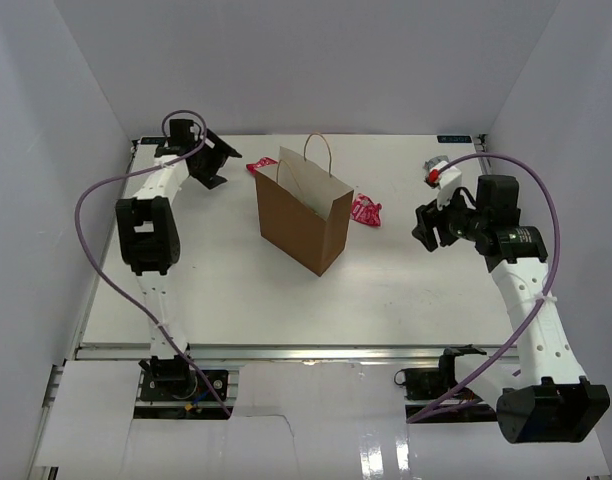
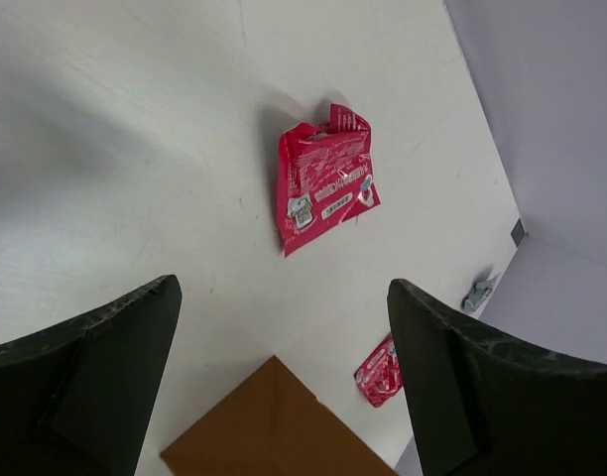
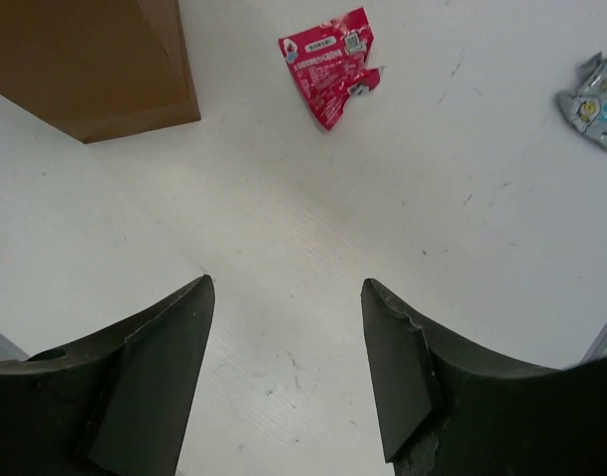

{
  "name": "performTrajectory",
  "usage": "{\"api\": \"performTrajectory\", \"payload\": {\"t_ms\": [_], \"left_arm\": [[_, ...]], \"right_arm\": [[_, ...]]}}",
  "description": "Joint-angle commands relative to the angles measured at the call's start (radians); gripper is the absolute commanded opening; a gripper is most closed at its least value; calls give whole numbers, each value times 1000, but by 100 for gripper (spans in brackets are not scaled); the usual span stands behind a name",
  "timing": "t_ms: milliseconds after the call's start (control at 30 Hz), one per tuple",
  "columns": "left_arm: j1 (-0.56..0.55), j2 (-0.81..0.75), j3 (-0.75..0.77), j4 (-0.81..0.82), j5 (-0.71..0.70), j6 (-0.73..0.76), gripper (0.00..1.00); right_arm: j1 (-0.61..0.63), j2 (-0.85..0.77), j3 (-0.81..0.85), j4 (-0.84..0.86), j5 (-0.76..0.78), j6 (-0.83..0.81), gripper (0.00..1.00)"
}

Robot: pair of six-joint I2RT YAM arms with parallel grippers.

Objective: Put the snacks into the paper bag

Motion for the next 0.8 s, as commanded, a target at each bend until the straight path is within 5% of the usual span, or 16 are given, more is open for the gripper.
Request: {"api": "performTrajectory", "payload": {"t_ms": [0,400,600,700,767], "left_arm": [[-60,96,152,-13,-7,39,95],[-160,288,320,6,-191,89,83],[-166,334,321,26,-223,109,65],[-166,354,318,27,-220,133,47],[-166,359,312,29,-209,145,26]], "right_arm": [[-60,2,-6,-9,-83,28,67],[-145,43,-19,-19,-130,50,68],[-153,33,-32,-23,-143,56,68],[-157,23,-37,-23,-148,59,68],[-162,17,-37,-24,-153,65,68]]}}
